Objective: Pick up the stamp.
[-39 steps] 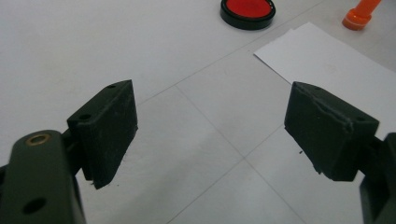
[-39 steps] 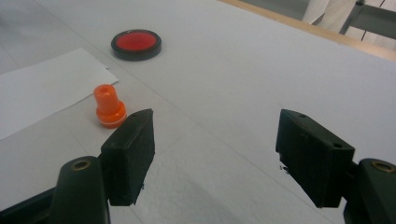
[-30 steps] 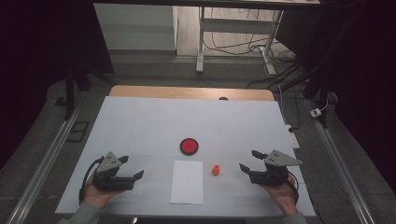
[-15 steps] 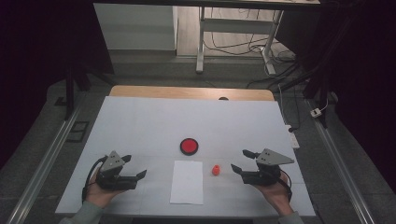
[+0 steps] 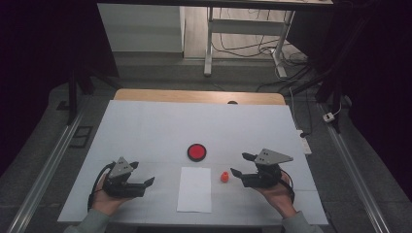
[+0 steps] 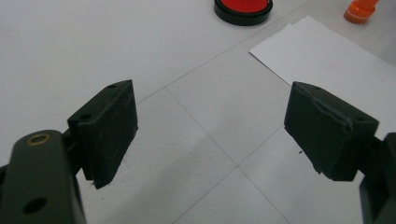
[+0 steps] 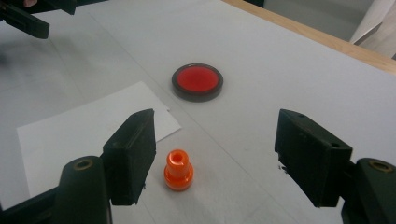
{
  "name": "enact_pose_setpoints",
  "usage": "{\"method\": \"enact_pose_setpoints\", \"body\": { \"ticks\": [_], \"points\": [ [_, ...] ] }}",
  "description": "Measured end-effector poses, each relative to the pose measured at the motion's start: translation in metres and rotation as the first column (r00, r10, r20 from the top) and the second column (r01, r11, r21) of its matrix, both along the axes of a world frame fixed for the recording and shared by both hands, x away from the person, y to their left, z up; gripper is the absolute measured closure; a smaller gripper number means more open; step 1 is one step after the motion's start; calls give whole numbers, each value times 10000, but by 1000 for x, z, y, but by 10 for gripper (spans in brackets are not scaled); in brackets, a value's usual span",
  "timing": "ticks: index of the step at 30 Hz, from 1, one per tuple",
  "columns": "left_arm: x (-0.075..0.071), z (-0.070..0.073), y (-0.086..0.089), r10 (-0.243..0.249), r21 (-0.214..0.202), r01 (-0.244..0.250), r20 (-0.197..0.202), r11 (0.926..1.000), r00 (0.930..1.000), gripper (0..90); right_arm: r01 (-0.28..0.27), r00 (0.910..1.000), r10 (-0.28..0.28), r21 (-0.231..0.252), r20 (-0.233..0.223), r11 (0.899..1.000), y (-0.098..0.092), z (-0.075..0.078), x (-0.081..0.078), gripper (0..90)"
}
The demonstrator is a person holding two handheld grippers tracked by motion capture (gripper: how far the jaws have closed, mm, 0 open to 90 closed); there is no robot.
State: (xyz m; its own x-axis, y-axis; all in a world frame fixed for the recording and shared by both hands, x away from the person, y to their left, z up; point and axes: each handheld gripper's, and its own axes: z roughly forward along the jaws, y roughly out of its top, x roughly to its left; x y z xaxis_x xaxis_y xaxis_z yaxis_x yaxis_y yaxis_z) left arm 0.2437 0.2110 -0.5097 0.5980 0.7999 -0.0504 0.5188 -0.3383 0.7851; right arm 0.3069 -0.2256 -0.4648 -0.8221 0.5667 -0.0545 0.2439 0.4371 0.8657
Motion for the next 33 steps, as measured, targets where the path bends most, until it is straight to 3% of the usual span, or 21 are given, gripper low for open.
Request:
{"method": "enact_pose_setpoints", "body": {
  "ticks": [4, 8, 12, 23, 33],
  "points": [
    [-1, 0, 1, 33, -9, -33, 6, 10000, 10000, 178, -105, 9999, 105, -199, -3, 9997, 10, 2, 5, 287],
    [-1, -1, 1, 14, 1, -14, -5, 10000, 10000, 178, -222, 9996, 221, -52, -180, 9997, 23, -6, 11, 286],
    [-2, -1, 3, 33, 4, -33, -15, 10000, 10000, 178, -497, 9986, 480, -764, -236, 9958, 33, -15, 12, 281],
    [-3, -4, 4, 42, 51, -42, -64, 10000, 10000, 178, -666, 9960, 596, -1098, -664, 9917, 32, -31, 10, 299],
    [-3, -6, 4, 21, 81, -20, -104, 10000, 9999, 178, -1022, 9921, 877, -1708, -901, 9800, 37, -43, 9, 448]
  ]
}}
